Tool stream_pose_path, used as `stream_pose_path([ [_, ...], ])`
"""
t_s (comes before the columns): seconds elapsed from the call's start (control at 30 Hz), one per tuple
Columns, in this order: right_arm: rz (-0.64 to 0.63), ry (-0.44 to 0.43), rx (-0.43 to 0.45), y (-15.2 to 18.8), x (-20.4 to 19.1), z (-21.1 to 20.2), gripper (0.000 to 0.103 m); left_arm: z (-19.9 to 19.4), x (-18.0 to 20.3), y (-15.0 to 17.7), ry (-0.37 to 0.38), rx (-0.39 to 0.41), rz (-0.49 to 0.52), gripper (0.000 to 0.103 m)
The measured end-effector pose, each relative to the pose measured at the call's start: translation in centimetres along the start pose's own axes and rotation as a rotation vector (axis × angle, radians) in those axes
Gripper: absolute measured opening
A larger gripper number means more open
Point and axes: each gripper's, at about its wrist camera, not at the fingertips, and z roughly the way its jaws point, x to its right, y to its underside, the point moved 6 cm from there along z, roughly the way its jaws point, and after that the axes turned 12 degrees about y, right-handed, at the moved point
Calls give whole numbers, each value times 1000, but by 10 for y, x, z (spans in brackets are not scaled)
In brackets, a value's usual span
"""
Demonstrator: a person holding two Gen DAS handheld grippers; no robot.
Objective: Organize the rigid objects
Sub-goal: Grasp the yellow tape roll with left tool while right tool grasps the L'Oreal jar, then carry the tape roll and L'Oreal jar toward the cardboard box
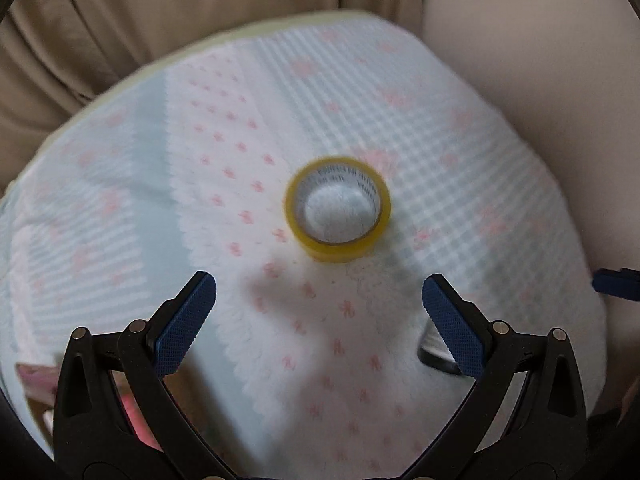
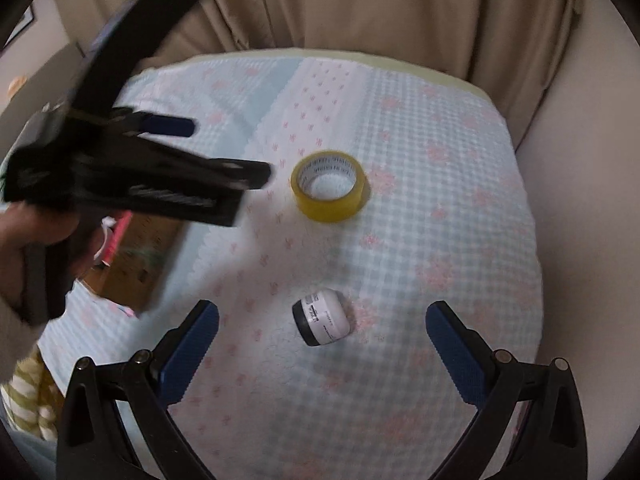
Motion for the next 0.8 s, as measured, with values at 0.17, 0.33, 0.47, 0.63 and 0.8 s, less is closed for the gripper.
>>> stream_pose_path([
  [0.17, -54, -22, -11, 20, -7, 56, 92, 77, -8, 3, 13, -31, 20, 103],
  [0.33, -117, -46, -27, 33, -19, 101, 82, 103, -15, -13, 6, 19, 34, 103],
  [0.47, -179, -59, -15, 37, -29, 114, 74, 116, -11, -27, 17, 26, 77, 103],
  [0.63, -207, -57, -14, 35, -35, 119, 50, 124, -10, -38, 37, 19, 92, 98],
  [0.8, -208, -36, -29, 32, -39, 120, 48, 124, -11, -40, 47, 15, 89, 97],
])
